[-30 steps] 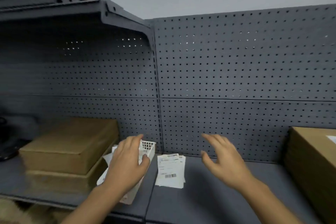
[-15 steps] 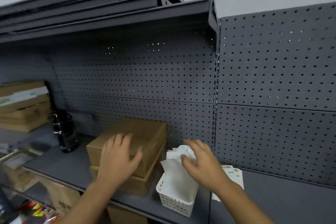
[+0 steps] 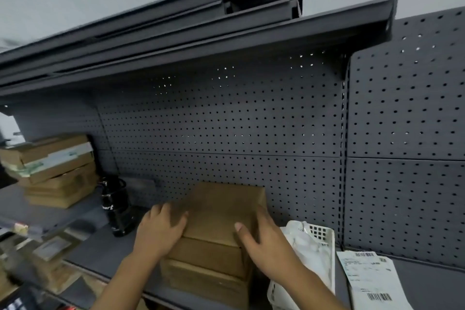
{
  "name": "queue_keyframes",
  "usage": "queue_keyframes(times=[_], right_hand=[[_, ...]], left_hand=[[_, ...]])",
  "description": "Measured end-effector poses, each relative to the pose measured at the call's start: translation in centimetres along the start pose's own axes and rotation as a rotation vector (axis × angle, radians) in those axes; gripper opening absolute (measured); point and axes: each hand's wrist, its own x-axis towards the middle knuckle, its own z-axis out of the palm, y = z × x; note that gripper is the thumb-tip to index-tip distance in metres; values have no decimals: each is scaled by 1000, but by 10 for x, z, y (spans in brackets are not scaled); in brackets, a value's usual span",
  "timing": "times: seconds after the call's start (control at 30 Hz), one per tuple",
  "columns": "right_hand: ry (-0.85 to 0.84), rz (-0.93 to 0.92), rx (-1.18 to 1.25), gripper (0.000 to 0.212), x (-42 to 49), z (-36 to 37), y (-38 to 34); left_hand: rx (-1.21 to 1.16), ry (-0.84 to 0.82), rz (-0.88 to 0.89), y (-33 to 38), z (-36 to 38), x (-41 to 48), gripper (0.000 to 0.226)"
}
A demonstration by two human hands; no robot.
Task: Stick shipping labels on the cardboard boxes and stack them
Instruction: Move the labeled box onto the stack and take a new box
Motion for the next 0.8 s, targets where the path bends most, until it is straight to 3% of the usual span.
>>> queue_keyframes(times=[0.07,0.2,0.33,0.47,0.67,0.8], right_hand=[[-42,22,26,91,2,8,1],[-116,126,81,94,1,23,6],[-95,195,183,99,0,40,9],[-55,228,233,102,1,47,6],[7,135,216,102,-12,26,-12],[14,66,188,92,-31,-5,-13]], left_hand=[[31,-60,-36,-14,3,9,81],[-230,-273,-138,-23,9,17,105],[-379,-203,-136,-24,14,12,92],[-406,-135,-160,-20,11,4,95],[-402,-98,-183,-5,-7,-13,102],[-411,-77,-163,12,-17,-33,93]])
